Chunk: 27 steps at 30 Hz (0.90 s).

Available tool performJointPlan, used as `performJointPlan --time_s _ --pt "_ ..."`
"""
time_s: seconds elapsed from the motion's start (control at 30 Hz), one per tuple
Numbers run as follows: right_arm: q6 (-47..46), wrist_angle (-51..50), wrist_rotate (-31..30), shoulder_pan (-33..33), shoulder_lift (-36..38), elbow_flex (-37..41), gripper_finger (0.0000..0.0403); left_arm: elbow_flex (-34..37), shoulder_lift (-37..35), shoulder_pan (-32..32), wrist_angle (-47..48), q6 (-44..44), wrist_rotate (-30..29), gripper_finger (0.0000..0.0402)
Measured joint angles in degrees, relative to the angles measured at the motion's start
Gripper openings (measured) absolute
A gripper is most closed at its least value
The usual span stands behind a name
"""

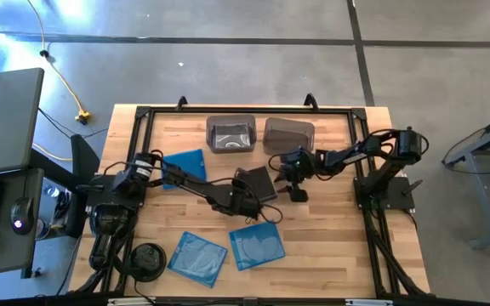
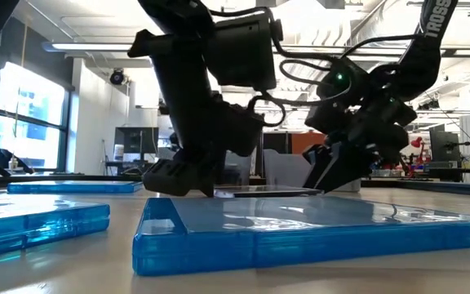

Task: Pick & place jewel cases by type
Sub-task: Put the black CD case into the left black bin

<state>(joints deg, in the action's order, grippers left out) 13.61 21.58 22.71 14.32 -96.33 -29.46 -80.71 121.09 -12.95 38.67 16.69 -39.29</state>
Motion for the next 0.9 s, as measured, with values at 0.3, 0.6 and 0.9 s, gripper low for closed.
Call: performJointPlan --time_s 0.3,0.6,0.9 --pt "-0.6 -2.4 1.1 -4.2 0.3 0.0 0.0197 -3.8 0.3 -1.2 1.2 -1.4 2.7 0.0127" --pt "-5.4 2.5 2.3 -6.1 -0.1 0.3 0.0197 -4.1 0.2 -1.1 3.0 -6.9 4.8 0.0127" --pt "-3.7 2.5 0.1 -6.4 -0.1 0.3 0.0197 -4.3 0.2 -2.7 4.4 -6.3 4.9 0.0127"
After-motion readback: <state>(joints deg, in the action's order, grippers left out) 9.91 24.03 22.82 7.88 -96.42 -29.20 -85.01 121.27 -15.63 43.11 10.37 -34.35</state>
